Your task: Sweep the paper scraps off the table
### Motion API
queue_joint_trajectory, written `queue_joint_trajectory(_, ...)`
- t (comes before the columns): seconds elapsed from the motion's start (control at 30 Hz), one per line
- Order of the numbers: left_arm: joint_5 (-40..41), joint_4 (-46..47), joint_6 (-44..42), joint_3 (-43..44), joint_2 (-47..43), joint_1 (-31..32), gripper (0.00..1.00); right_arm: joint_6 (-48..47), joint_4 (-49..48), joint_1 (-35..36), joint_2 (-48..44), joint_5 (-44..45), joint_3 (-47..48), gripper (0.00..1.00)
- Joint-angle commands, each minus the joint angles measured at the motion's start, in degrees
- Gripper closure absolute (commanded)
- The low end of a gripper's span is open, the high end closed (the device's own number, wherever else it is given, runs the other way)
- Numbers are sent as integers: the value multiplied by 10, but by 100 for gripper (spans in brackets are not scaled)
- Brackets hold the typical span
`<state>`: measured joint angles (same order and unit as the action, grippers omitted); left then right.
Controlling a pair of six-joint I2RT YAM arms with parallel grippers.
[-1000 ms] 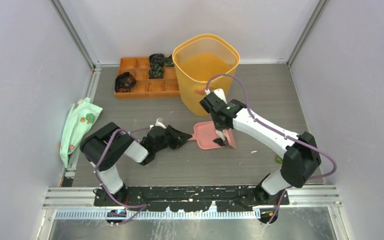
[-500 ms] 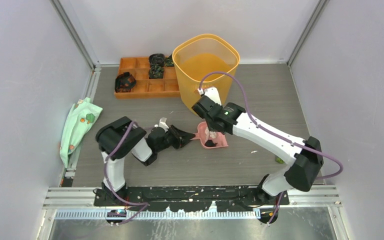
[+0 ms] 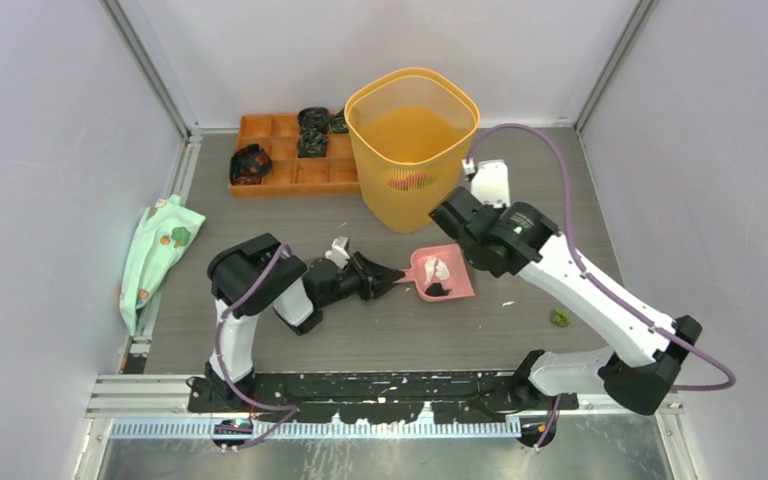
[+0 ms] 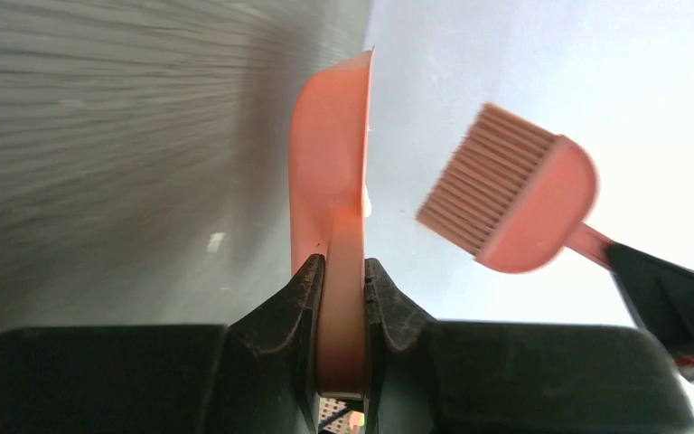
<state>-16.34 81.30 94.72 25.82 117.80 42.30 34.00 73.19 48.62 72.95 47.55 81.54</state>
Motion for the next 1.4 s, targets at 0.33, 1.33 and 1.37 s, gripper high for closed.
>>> queue_joint_trajectory(0.33, 4, -158, 53, 57, -224, 5, 99, -11, 24, -140, -105, 8, -53, 99)
queue_joint_trajectory(1.33, -170, -812, -74, 613, -342, -238, 100, -75, -29, -253, -148, -77, -108, 100)
queue_joint_trajectory(1.37, -181, -811, -77, 635, -322, -250, 99, -77, -28, -255, -148, -77, -104, 99)
